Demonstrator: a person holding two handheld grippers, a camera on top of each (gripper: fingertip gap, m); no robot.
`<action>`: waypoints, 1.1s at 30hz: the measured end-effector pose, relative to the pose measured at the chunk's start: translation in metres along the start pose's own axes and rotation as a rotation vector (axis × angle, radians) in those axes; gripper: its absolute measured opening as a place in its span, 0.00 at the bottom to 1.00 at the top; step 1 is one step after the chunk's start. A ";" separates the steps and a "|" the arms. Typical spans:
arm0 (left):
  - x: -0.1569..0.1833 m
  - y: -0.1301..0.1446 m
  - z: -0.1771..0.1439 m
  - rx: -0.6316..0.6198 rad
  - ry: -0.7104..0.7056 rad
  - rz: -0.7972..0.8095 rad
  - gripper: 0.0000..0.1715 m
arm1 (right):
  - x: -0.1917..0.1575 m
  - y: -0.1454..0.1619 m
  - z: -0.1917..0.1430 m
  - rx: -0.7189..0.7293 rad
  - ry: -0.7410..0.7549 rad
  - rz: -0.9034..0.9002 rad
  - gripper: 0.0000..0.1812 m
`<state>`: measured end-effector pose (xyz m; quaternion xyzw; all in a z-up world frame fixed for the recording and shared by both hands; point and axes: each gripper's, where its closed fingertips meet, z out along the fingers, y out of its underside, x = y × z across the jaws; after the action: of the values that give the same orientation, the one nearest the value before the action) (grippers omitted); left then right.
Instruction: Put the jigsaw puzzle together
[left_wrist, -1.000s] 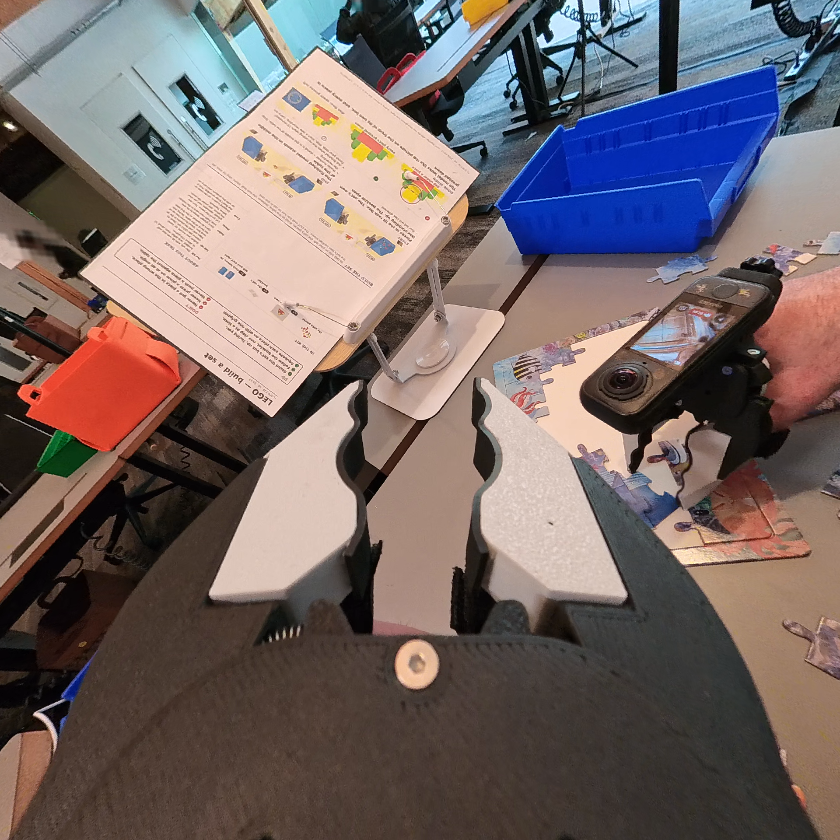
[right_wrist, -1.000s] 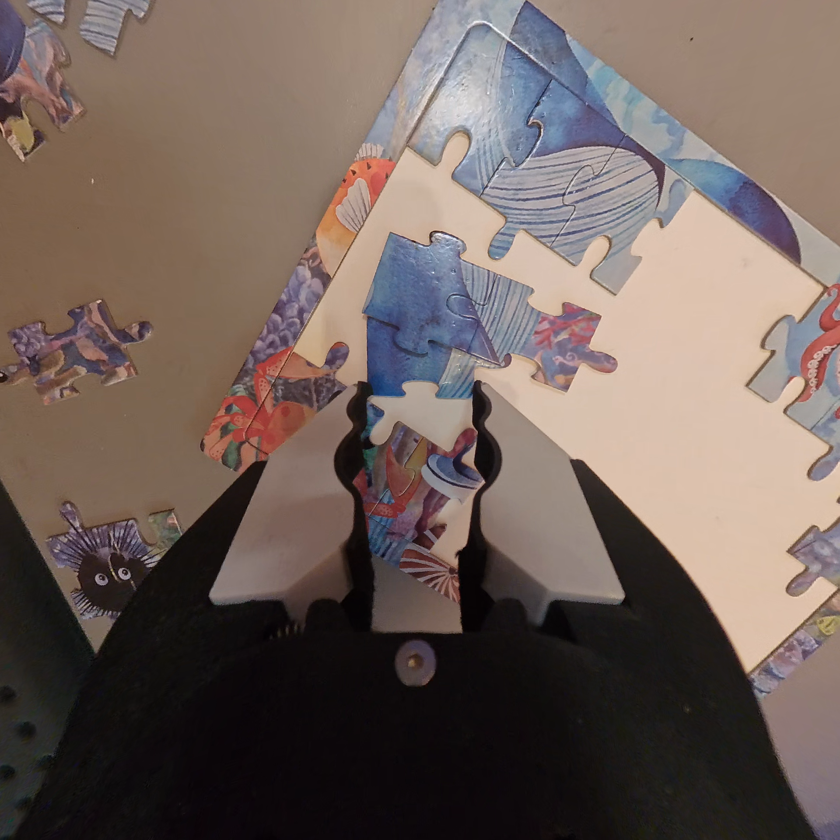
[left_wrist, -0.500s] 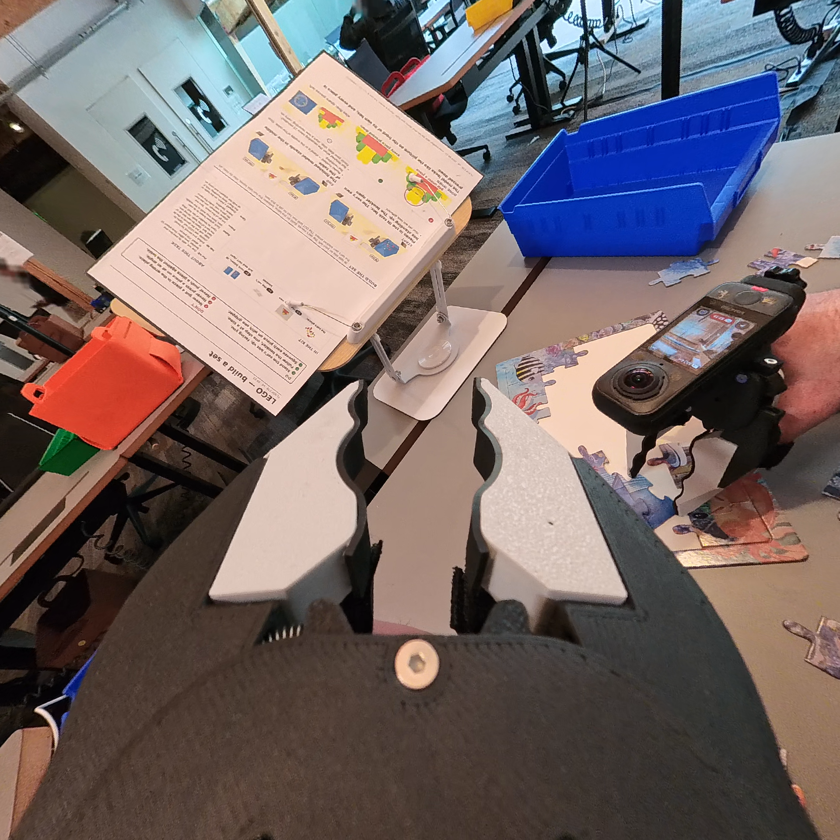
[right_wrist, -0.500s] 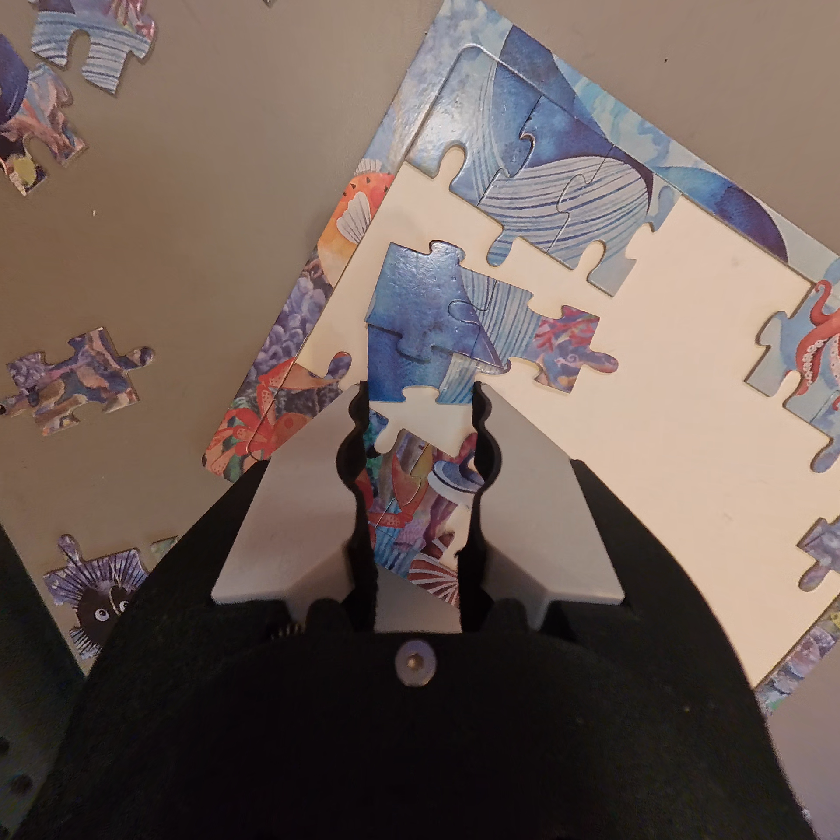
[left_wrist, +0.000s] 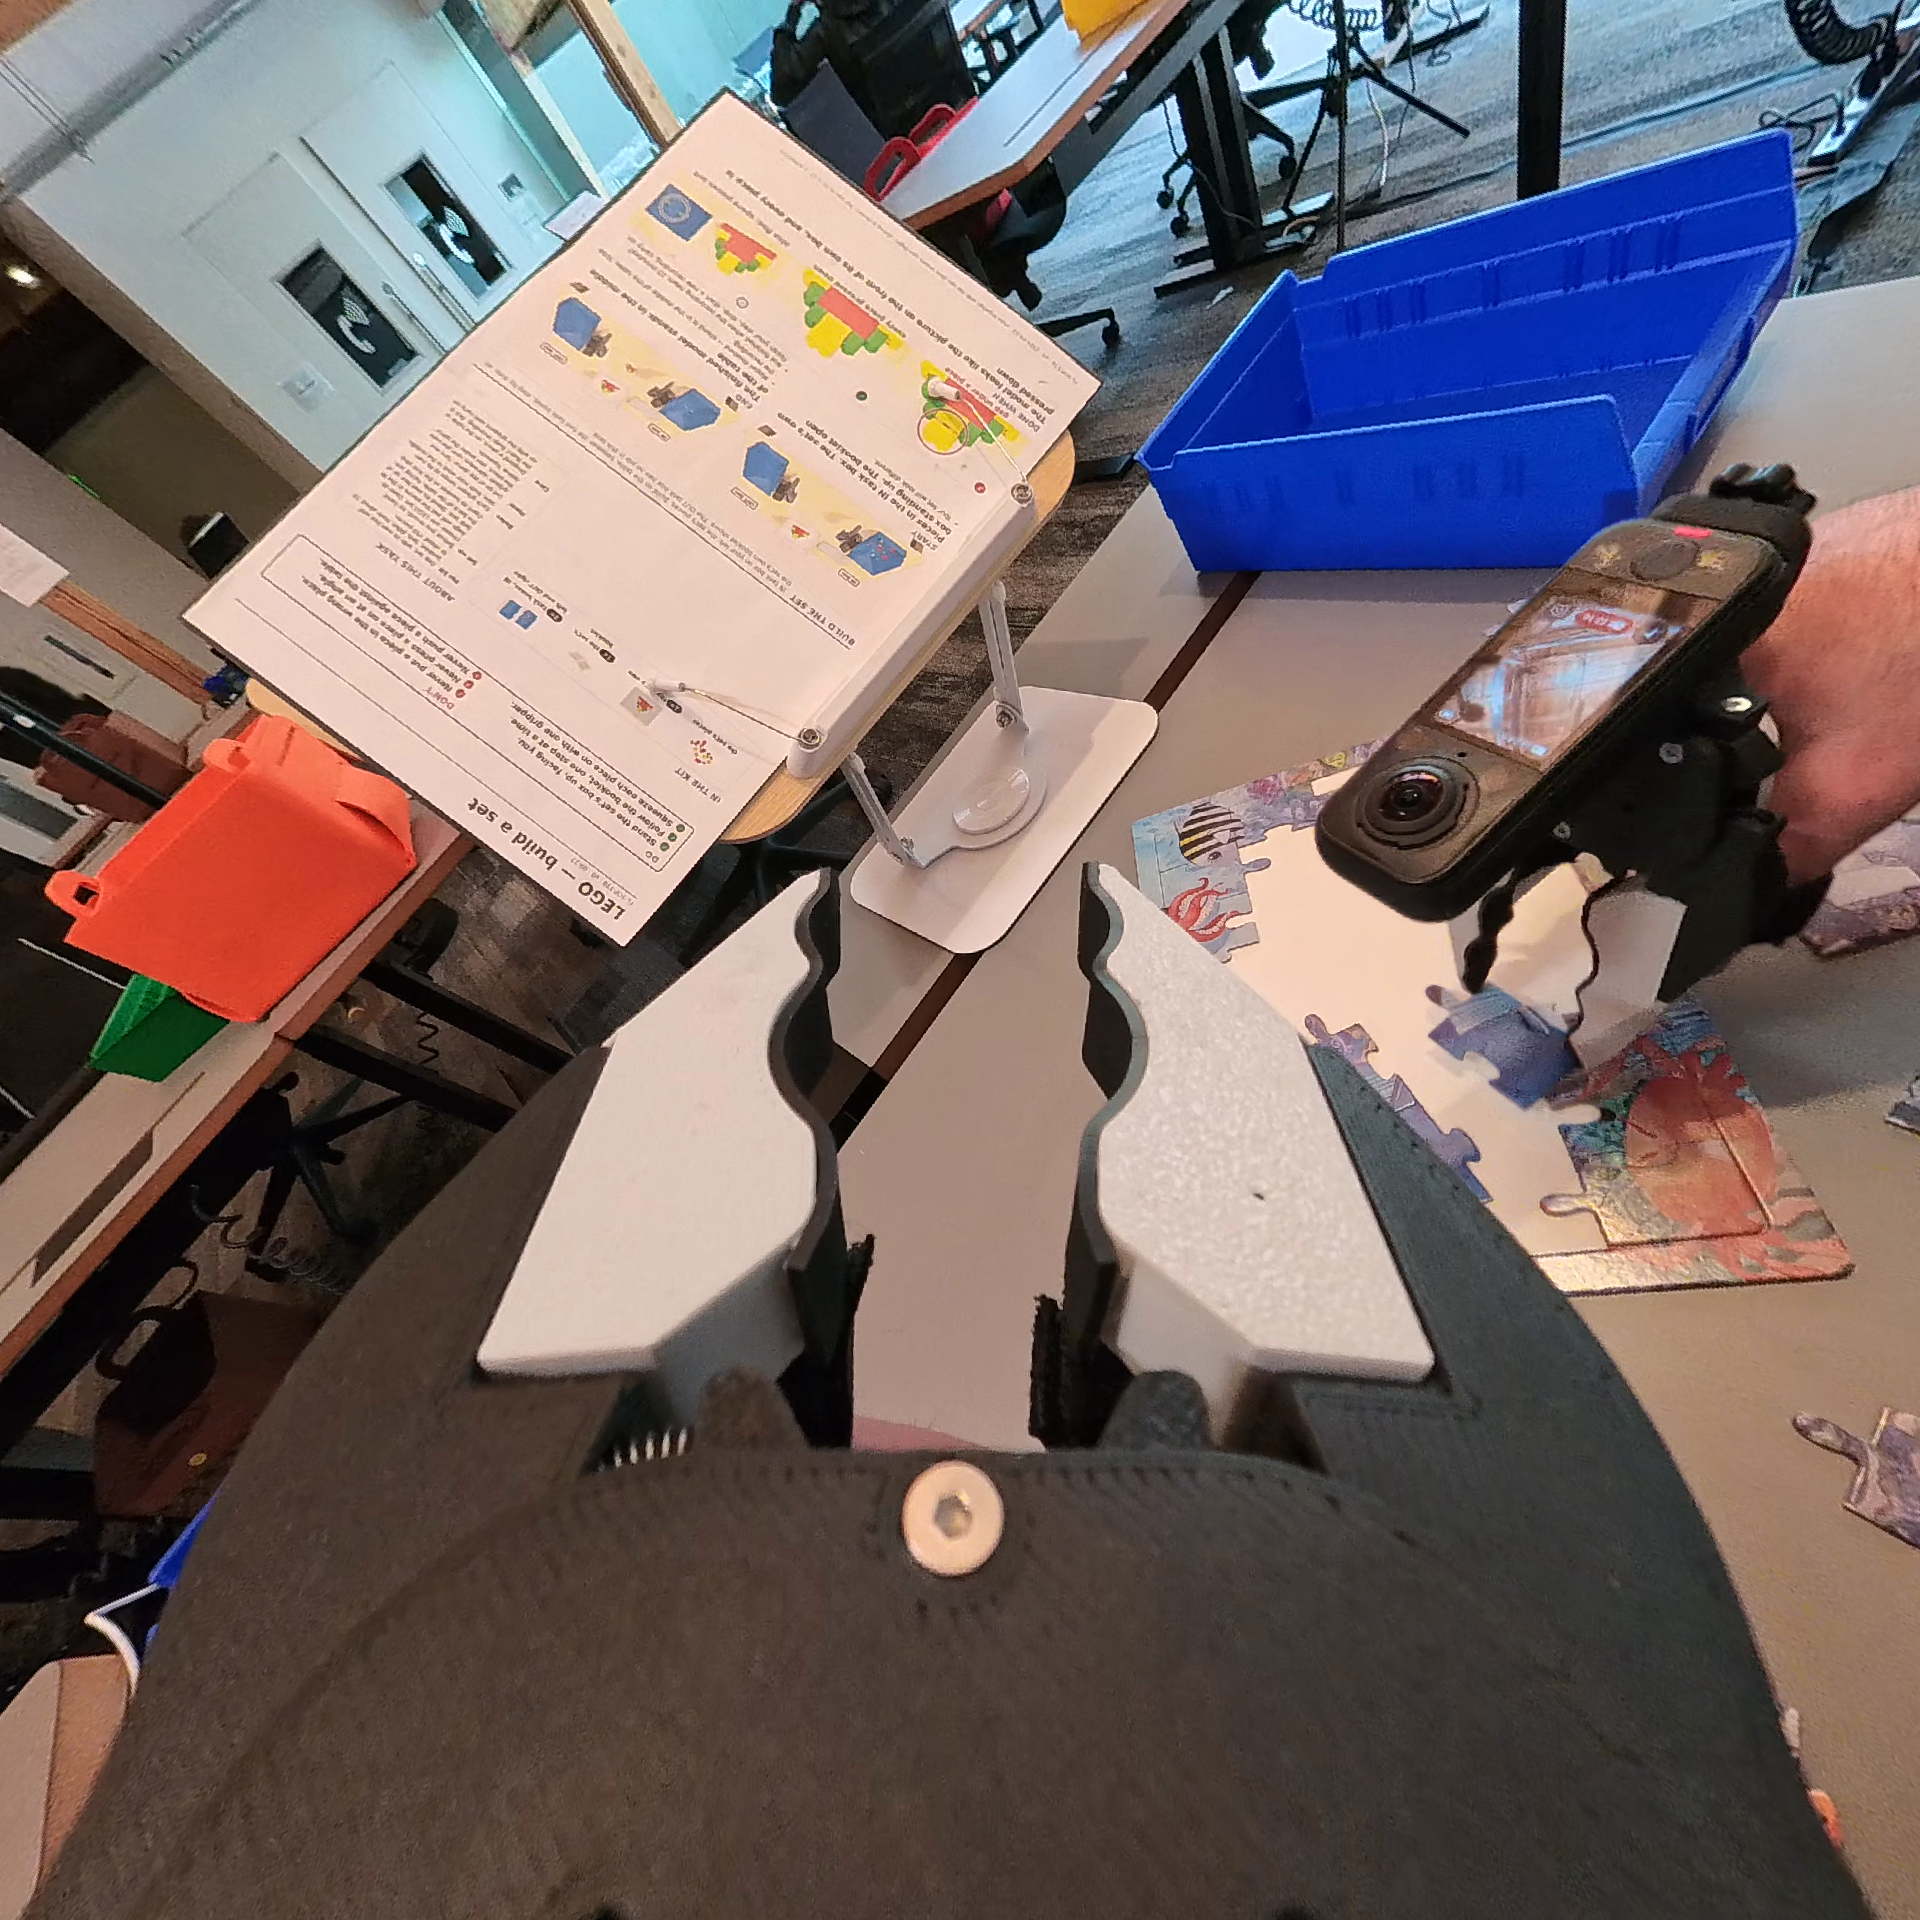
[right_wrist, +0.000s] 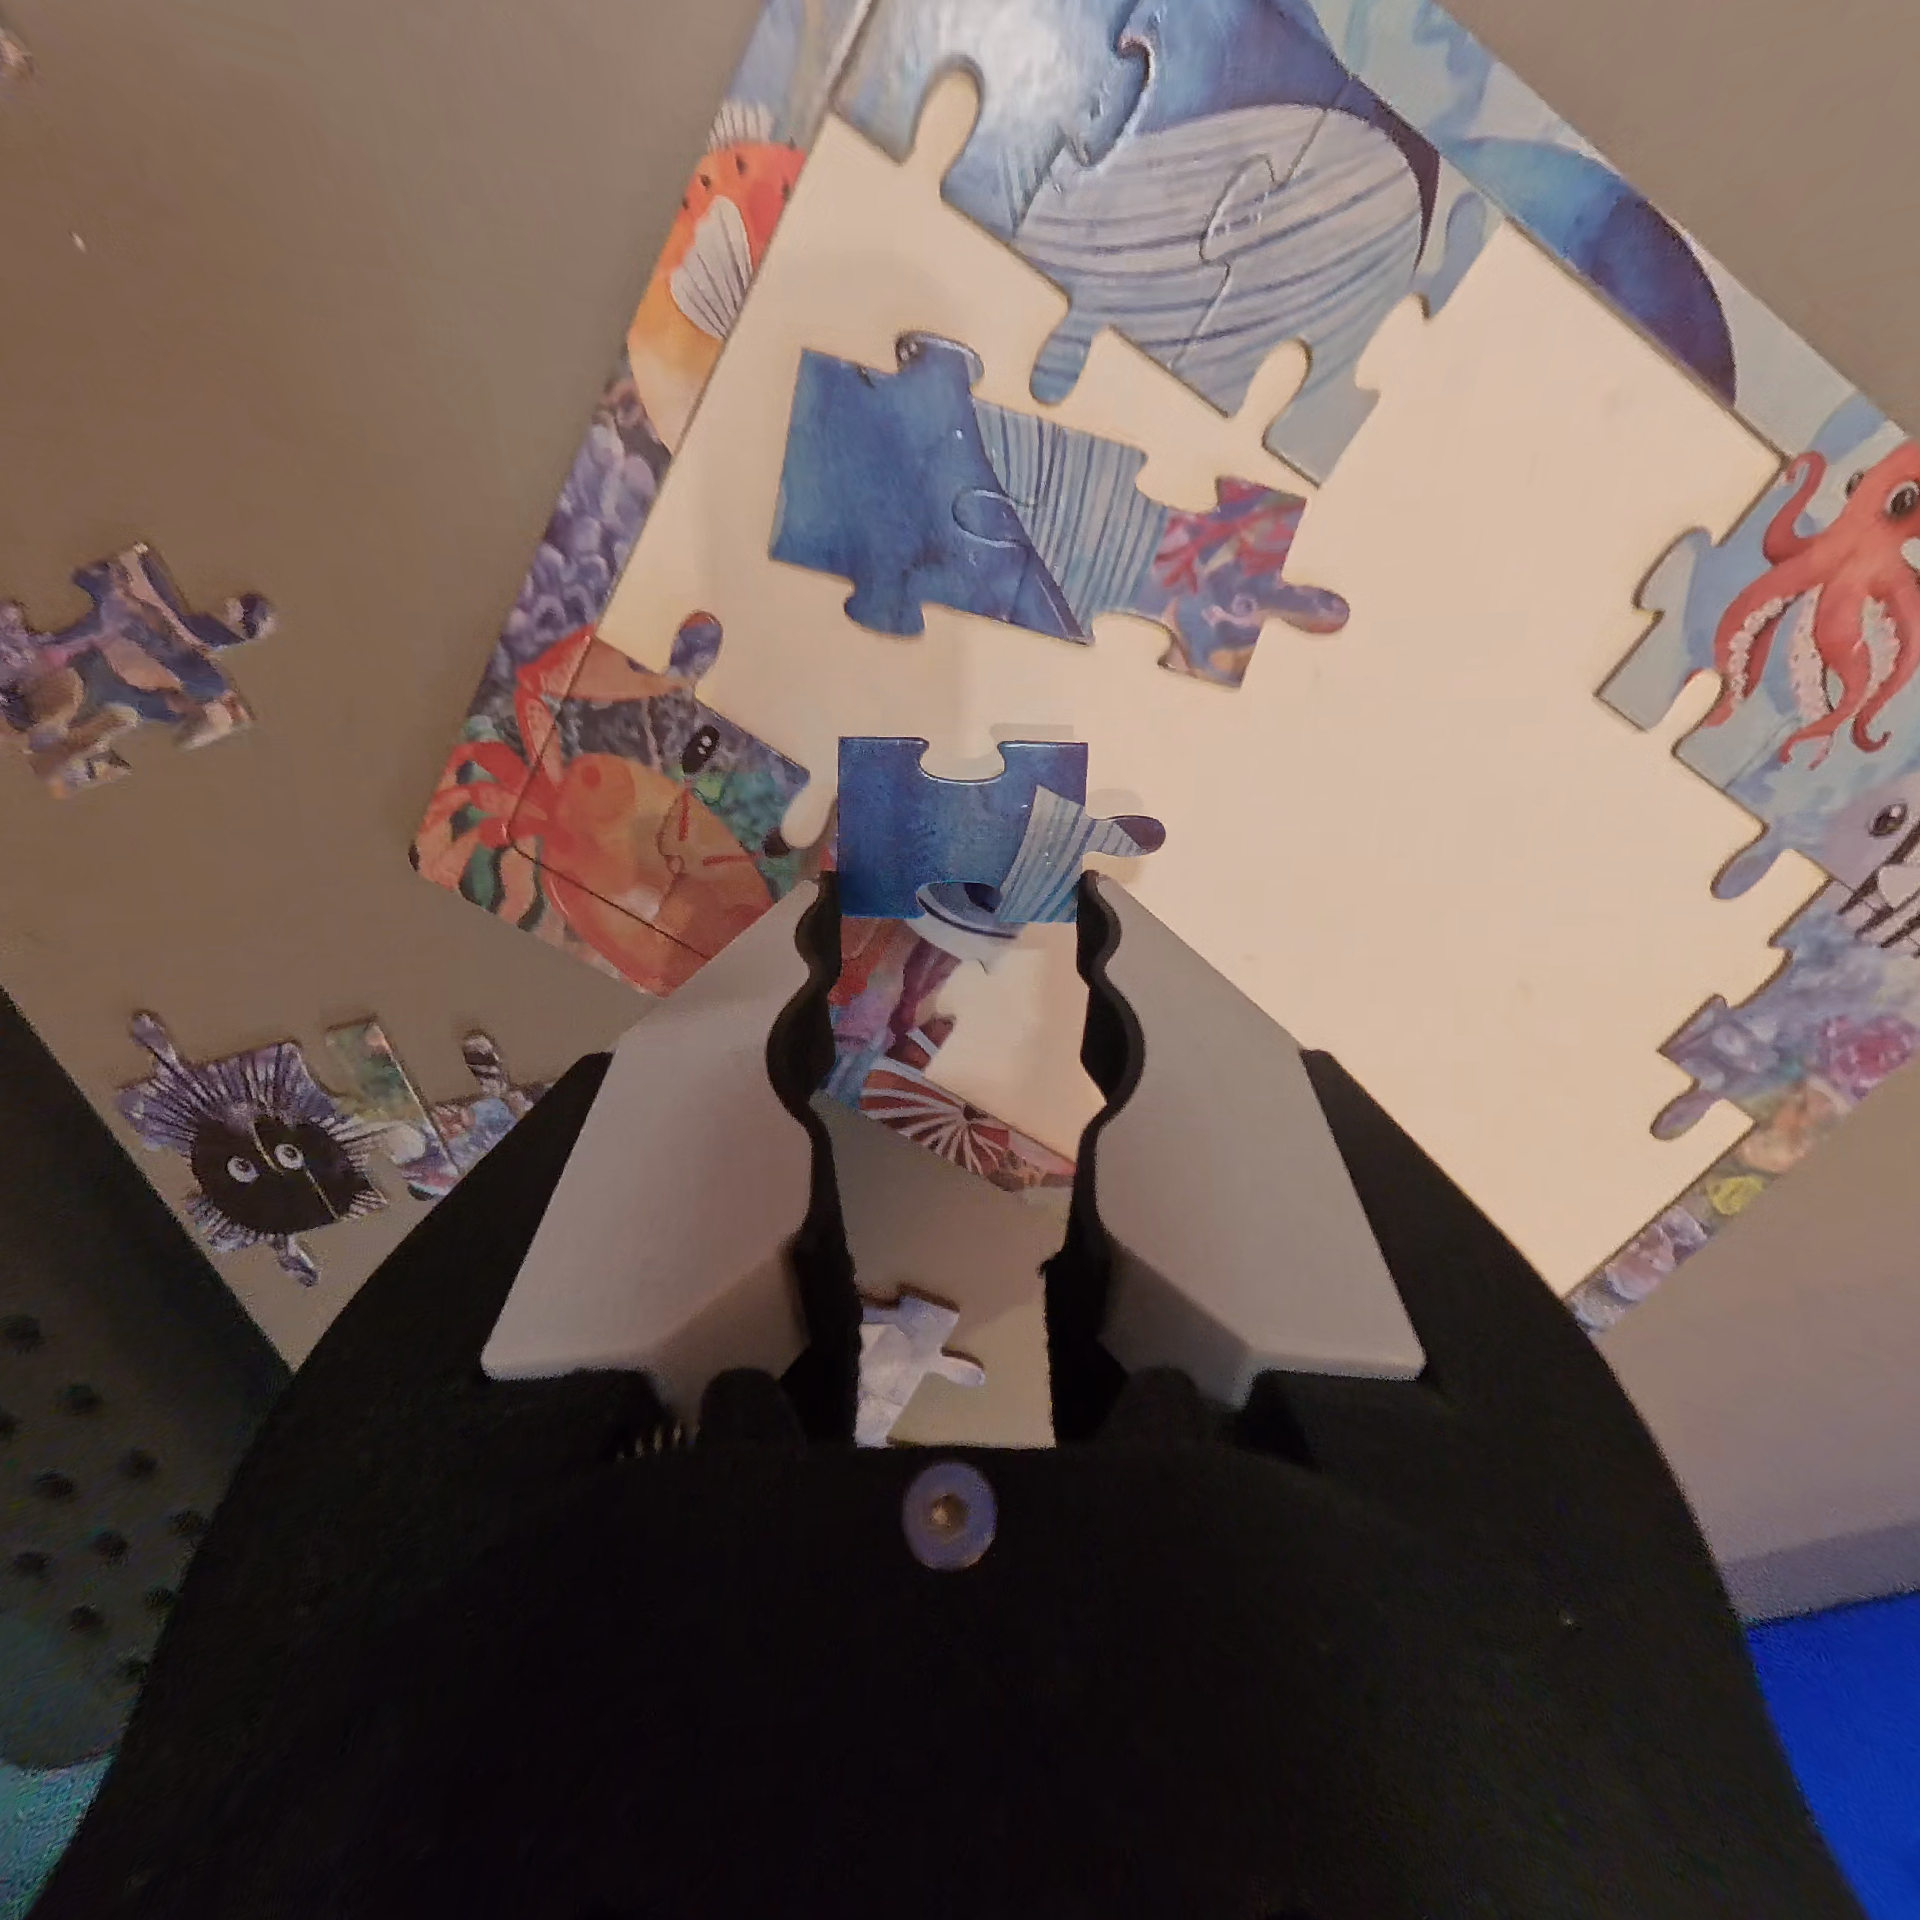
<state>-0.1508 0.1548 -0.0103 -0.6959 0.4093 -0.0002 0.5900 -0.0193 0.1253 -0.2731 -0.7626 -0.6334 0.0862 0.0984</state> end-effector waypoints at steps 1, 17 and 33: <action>0.000 0.000 0.000 0.000 0.001 0.001 0.26 | 0.003 0.002 -0.002 -0.004 0.009 0.001 0.24; -0.001 0.001 0.000 -0.003 -0.002 -0.002 0.26 | 0.053 0.006 -0.008 0.002 0.159 0.015 0.24; 0.000 0.004 0.004 -0.022 0.000 0.002 0.26 | 0.059 0.000 -0.016 0.075 0.097 0.047 0.30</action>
<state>-0.1513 0.1583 -0.0152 -0.7019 0.4100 0.0046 0.5824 -0.0042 0.1822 -0.2581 -0.7764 -0.6062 0.0749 0.1554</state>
